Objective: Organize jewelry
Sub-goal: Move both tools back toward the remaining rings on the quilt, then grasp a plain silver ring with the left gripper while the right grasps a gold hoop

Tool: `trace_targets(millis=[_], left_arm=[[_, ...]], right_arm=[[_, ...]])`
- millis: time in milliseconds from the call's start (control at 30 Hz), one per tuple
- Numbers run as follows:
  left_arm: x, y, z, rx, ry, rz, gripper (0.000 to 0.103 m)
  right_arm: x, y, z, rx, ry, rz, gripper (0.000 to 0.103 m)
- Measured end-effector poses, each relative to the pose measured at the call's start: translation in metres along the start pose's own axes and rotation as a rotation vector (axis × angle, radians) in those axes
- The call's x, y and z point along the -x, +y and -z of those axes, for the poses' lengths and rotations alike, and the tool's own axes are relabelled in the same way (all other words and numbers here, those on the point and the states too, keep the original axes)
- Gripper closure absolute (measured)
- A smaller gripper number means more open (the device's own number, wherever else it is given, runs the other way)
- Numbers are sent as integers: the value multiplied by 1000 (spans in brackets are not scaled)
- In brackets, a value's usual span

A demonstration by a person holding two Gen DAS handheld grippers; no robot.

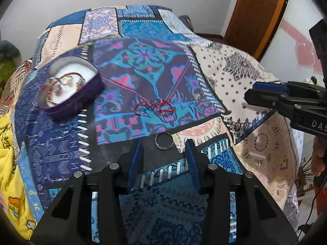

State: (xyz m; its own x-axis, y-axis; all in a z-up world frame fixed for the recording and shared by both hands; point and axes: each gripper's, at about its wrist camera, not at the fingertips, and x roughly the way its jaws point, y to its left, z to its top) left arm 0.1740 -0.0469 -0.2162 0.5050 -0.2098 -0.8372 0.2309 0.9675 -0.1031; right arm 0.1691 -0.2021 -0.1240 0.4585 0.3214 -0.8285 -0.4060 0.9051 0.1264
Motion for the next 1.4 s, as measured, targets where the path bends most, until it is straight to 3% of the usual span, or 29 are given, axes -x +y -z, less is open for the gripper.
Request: trace_targets(millis=[267,467,833,933,1200,1400], left_arm=[[-11,1,3,9,-21,-8,63],[-12,6,4,2,-47,-35,79],[-14,11,4,16,-61,-6,81],[-14,11,4,17,-64,-2,83],[-10,11,4,29,-66,-10,83],[5,17,3,41,-96,-24,83]], right_arm=[[-32,5,-1,45,64,-11,69],[-64,2,-6,48,130,-11,70],[-71,-1,-14,72,114,-16,70],[-72,4,-14,94,102,-10,83],[-69,5,-13,84,88,-2,84],[-44,4,-16,62,29,-4,84]])
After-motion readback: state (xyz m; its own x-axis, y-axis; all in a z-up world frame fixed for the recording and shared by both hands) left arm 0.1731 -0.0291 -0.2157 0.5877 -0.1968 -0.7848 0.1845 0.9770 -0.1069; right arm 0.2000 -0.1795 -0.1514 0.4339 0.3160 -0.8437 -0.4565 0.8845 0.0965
